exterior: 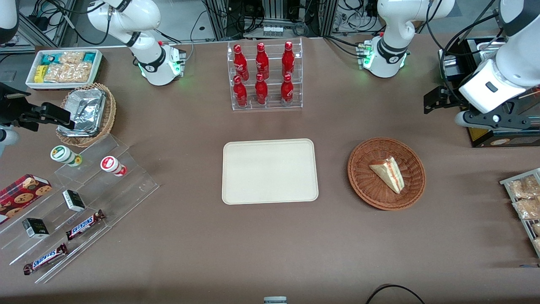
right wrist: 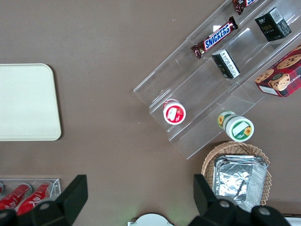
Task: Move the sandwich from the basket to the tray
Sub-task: 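Move the left gripper over the wicker basket and lower toward the sandwich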
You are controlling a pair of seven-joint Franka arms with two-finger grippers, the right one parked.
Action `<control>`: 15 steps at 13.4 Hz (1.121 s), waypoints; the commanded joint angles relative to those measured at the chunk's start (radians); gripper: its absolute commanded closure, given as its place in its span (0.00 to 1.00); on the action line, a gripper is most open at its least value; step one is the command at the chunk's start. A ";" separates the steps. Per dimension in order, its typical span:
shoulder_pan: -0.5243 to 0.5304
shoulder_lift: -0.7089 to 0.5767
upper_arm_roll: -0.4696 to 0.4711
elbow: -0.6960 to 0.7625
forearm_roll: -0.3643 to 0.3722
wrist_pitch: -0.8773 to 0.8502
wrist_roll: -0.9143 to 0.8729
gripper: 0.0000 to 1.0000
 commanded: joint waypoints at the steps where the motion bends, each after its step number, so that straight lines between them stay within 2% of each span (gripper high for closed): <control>1: 0.009 0.001 -0.007 0.020 0.051 -0.007 0.004 0.00; 4: 0.010 0.025 -0.007 -0.038 0.057 0.030 0.009 0.00; 8: 0.009 -0.012 -0.007 -0.270 0.057 0.192 0.007 0.00; 13: 0.012 -0.082 -0.005 -0.578 0.057 0.529 -0.005 0.00; 15: 0.012 -0.072 -0.005 -0.623 0.057 0.620 -0.086 0.00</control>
